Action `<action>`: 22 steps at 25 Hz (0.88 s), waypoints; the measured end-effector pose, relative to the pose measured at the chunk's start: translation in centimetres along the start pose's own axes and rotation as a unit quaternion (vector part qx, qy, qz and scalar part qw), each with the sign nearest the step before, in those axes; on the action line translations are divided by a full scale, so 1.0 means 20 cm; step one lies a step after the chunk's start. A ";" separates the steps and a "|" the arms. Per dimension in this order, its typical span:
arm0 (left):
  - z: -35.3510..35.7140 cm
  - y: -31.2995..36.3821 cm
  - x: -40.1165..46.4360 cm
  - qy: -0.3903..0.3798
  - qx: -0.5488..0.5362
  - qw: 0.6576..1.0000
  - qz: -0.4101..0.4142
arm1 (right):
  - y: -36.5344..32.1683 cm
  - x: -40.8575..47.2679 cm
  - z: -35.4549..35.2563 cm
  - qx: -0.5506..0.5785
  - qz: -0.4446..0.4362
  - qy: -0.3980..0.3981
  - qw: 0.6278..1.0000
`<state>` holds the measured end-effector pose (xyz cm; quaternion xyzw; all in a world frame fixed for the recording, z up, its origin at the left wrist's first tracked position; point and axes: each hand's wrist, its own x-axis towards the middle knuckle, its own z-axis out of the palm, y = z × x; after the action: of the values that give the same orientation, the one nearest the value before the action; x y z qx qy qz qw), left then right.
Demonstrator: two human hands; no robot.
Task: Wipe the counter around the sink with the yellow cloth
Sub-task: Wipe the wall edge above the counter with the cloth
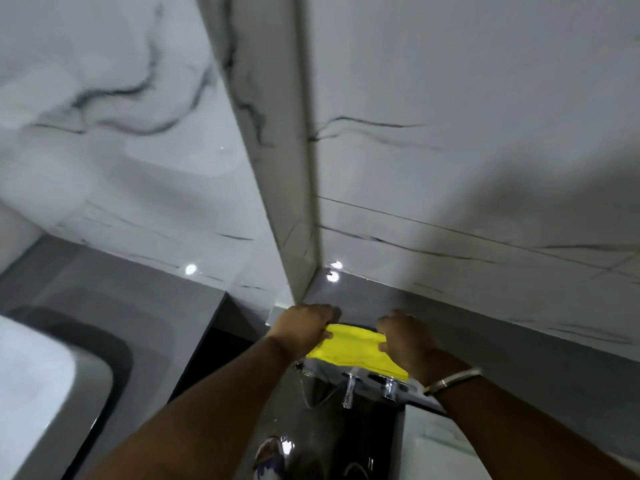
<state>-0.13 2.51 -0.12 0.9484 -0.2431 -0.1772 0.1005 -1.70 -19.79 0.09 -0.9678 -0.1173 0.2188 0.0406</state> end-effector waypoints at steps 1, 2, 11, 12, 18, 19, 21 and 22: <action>-0.03 -0.03 -0.07 -0.017 -0.027 0.999 -0.008 | -0.03 0.01 -0.02 0.003 -0.017 -0.006 1.000; -0.07 -0.07 -0.14 -0.025 -0.049 0.998 -0.014 | -0.08 0.01 -0.04 0.002 -0.040 -0.011 0.999; -0.54 -0.75 -0.96 0.073 -0.084 0.988 -0.107 | -0.98 0.13 -0.45 0.048 -0.245 0.046 0.967; -0.58 -0.86 -1.06 0.088 -0.097 0.984 -0.119 | -1.12 0.17 -0.47 0.044 -0.267 0.057 0.961; -0.59 -1.53 -1.35 0.167 -0.211 0.945 -0.189 | -1.77 0.53 -0.48 0.057 -0.295 0.047 0.953; -0.56 -1.68 -1.36 0.170 -0.225 0.940 -0.194 | -1.88 0.62 -0.46 0.061 -0.286 0.033 0.956; -0.51 -1.92 -1.34 0.161 -0.240 0.938 -0.190 | -2.04 0.77 -0.41 0.077 -0.269 0.021 0.960; -0.50 -2.00 -1.32 0.153 -0.245 0.940 -0.182 | -2.09 0.83 -0.39 0.092 -0.263 0.019 0.960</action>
<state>-0.91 51.23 5.51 0.9380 0.0024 -0.0998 0.3320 7.59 24.64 5.70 -0.8990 -0.3464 0.1913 0.1878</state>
